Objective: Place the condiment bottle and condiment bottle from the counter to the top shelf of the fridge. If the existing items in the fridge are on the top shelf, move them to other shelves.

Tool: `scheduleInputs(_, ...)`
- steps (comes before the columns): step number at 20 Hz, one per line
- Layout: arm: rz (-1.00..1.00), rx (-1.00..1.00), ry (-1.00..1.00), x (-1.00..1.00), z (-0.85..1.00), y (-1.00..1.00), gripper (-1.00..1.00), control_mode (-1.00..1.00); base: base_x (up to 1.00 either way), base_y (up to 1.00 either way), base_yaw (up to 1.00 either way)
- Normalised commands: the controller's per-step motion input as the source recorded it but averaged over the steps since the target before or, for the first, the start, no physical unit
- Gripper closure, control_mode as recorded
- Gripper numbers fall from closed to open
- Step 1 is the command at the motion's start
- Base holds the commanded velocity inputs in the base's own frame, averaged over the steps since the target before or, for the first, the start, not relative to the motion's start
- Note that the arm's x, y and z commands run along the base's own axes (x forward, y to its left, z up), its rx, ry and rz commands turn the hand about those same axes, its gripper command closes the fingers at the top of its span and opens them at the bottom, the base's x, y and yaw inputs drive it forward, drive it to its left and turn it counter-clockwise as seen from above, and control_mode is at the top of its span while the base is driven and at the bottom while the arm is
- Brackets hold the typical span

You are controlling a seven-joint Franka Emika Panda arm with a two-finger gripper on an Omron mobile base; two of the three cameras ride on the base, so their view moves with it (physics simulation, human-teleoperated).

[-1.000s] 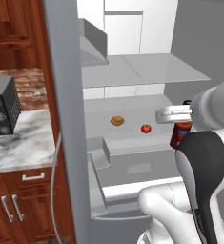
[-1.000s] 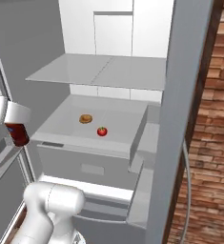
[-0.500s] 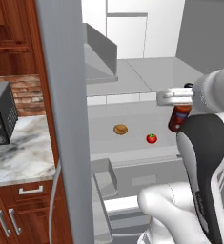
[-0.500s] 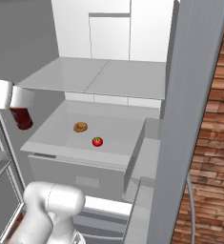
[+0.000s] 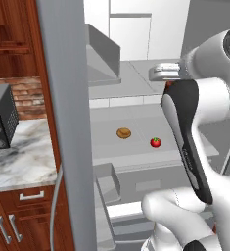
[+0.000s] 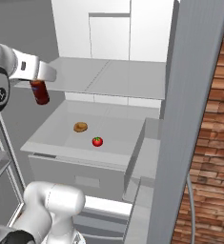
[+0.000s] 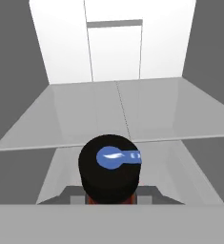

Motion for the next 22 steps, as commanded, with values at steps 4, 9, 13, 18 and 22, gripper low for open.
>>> scheduleInputs(4,0.03,0.0,0.0,1.0,0.0,0.0,1.0,-1.0,0.0,0.0,0.0)
scheduleInputs(9,0.02,0.0,0.0,0.97,0.0,0.0,1.0,-1.0,0.0,0.0,0.0)
scheduleInputs(13,0.02,-0.01,-0.01,0.69,-0.05,0.0,1.0,-1.0,0.0,0.0,0.0)
scheduleInputs(18,0.0,-0.03,0.0,0.53,-0.12,0.0,1.0,-1.0,0.0,0.0,0.0)
scheduleInputs(22,0.0,-0.04,0.01,0.39,-0.24,-0.03,1.0,-1.0,0.0,0.0,0.0)
